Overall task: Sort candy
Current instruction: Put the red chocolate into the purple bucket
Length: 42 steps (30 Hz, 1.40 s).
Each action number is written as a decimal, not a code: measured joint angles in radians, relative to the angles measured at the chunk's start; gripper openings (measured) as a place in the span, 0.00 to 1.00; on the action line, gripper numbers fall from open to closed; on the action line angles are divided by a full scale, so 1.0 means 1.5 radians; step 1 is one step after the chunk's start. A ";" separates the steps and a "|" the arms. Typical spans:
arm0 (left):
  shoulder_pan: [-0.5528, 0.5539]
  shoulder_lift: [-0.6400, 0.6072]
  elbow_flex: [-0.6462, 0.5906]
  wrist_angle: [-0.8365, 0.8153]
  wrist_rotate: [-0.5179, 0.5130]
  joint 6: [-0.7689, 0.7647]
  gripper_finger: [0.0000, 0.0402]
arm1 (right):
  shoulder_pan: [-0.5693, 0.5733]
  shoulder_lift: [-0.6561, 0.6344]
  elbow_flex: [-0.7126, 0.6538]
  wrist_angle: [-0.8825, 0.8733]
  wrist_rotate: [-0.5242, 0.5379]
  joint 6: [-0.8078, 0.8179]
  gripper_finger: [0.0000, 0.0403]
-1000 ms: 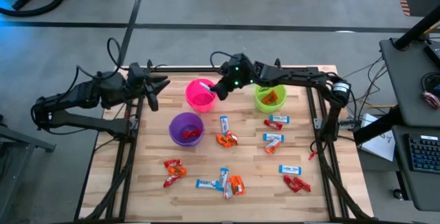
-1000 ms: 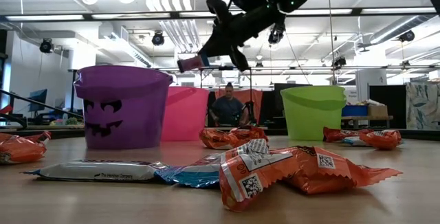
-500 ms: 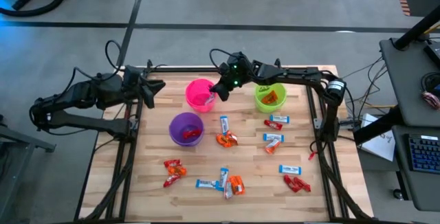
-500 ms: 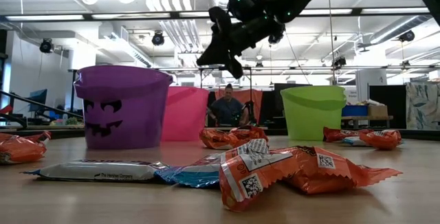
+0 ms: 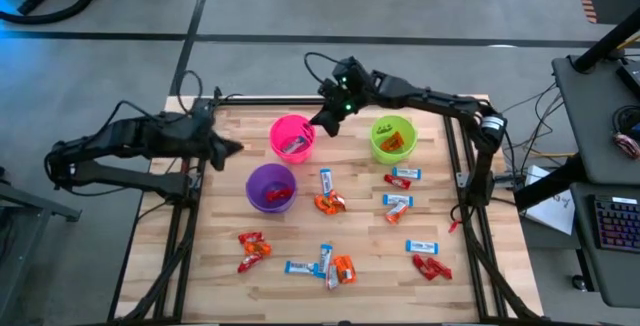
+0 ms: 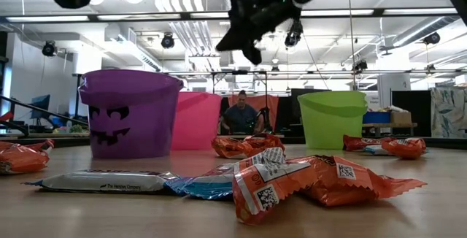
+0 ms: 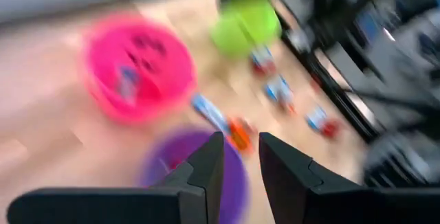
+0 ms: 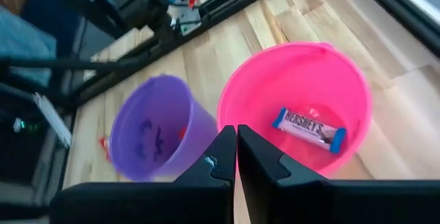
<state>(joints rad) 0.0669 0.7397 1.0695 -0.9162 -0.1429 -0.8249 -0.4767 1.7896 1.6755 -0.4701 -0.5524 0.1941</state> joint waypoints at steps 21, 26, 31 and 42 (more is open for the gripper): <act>-0.444 0.146 -0.066 -0.016 0.066 -0.207 0.19 | 0.059 -0.008 0.232 -0.374 0.006 -0.019 0.02; -0.524 0.171 -0.176 0.086 0.015 -0.206 0.19 | 0.120 -0.040 0.244 -0.400 0.088 0.021 0.02; -0.531 0.188 -0.276 0.177 0.013 -0.208 0.19 | 0.176 -0.075 0.244 -0.443 0.133 0.063 0.02; -0.531 0.248 -0.349 0.205 -0.023 -0.168 0.23 | 0.254 -0.101 0.244 -0.473 0.229 0.107 0.02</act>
<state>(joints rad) -0.7297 1.1122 0.5453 -0.6081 -0.1774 -1.0772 -0.0952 1.6386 2.0411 -1.1804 -0.2085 0.3545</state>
